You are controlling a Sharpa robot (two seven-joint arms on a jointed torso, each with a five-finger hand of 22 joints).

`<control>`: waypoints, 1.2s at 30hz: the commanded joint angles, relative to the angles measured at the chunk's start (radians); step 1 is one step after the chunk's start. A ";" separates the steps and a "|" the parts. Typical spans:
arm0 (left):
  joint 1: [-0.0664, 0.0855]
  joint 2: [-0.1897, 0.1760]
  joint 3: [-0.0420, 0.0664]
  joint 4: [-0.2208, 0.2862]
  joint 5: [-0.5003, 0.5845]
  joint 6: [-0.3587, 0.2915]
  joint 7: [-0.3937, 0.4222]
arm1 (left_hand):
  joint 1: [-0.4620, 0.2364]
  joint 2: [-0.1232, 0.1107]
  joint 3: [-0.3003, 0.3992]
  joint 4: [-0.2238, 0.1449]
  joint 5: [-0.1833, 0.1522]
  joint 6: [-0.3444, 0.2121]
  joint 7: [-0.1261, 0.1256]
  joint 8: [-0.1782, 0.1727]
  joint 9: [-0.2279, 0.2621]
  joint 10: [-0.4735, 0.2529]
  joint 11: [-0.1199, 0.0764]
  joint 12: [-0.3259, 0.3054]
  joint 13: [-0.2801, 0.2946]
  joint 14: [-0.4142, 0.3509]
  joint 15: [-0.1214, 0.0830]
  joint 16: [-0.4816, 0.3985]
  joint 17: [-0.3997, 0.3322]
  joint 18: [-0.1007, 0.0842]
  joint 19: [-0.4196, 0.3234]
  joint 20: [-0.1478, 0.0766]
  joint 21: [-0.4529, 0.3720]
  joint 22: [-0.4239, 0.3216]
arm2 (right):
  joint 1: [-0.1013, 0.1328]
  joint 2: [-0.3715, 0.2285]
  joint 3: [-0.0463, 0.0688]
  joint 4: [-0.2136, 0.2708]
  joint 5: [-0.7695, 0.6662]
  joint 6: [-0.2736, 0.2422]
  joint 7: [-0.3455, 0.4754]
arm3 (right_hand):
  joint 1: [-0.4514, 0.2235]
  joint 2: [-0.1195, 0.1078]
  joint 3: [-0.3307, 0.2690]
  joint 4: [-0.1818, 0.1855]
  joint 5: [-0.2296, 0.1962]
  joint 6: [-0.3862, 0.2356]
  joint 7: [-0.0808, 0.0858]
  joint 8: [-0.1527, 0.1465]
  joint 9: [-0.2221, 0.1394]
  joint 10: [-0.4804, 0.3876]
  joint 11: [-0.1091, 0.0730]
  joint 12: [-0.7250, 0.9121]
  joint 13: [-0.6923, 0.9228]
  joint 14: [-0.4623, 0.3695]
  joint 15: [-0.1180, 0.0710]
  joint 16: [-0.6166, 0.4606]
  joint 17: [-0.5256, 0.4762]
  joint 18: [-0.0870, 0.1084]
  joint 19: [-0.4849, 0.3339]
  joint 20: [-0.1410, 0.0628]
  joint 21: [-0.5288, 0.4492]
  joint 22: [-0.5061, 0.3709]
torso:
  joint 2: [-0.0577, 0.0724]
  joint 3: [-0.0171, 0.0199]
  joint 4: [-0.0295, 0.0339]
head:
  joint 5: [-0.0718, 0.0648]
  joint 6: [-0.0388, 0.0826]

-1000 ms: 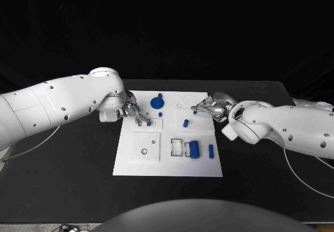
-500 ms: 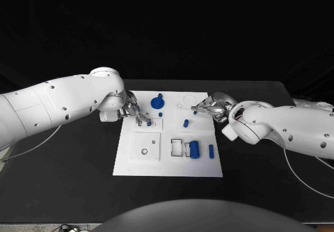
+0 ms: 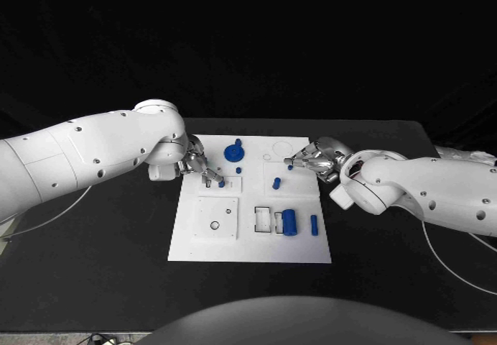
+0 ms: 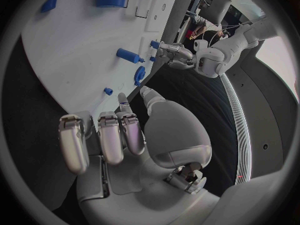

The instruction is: Assemble the parts on the task board

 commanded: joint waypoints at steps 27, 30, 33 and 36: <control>-0.005 0.002 -0.004 0.004 -0.002 0.043 -0.023 | 0.024 0.000 -0.006 0.001 0.000 0.001 -0.001 -0.008 0.001 0.106 -0.007 0.002 0.263 0.104 -0.006 0.003 0.263 -0.007 0.105 -0.004 0.002 0.263 | -0.002 0.003 0.000 -0.002 -0.009 0.003 0.007 | 0.009 0.006 -0.004 0.001 0.007 -0.003 0.005 0.007 0.002 0.105 0.010 0.004 0.263 0.106 0.008 0.004 0.263 -0.007 0.105 0.007 0.004 0.263 | -0.001 -0.0005 0.0007 | -0.010 -0.001; -0.005 0.002 -0.004 0.003 -0.002 0.044 -0.024 | 0.027 0.001 -0.006 0.001 0.001 0.001 -0.001 -0.008 0.001 0.106 -0.007 0.002 0.263 0.104 -0.006 0.003 0.263 -0.007 0.105 -0.004 0.002 0.263 | -0.003 0.004 0.000 -0.002 -0.009 0.003 0.007 | 0.009 0.006 -0.004 0.001 0.007 -0.003 0.005 0.007 0.002 0.105 0.010 0.004 0.263 0.106 0.008 0.004 0.263 -0.007 0.105 0.007 0.004 0.263 | 0.000 -0.0002 0.0004 | -0.010 0.000; -0.005 0.002 -0.004 0.003 -0.002 0.045 -0.026 | 0.028 0.001 -0.006 0.001 0.001 0.001 -0.001 -0.009 0.001 0.106 -0.007 0.002 0.263 0.104 -0.006 0.003 0.263 -0.007 0.105 -0.004 0.002 0.263 | -0.003 0.004 0.000 -0.002 -0.009 0.003 0.007 | 0.009 0.006 -0.004 0.001 0.007 -0.003 0.005 0.007 0.002 0.105 0.010 0.004 0.263 0.106 0.008 0.004 0.263 -0.007 0.105 0.007 0.004 0.263 | 0.000 -0.0004 0.0002 | -0.008 0.000; -0.005 0.002 -0.004 0.003 -0.002 0.039 -0.028 | 0.036 0.004 -0.004 0.001 0.002 0.001 -0.002 -0.010 0.001 0.106 -0.007 0.002 0.263 0.104 -0.006 0.003 0.263 -0.007 0.105 -0.004 0.002 0.263 | -0.003 0.005 0.000 -0.002 -0.009 0.003 0.006 | 0.009 0.006 -0.004 0.001 0.007 -0.003 0.005 0.007 0.002 0.105 0.010 0.004 0.263 0.106 0.008 0.004 0.263 -0.007 0.105 0.007 0.004 0.263 | -0.001 0.0000 -0.0002 | -0.007 0.000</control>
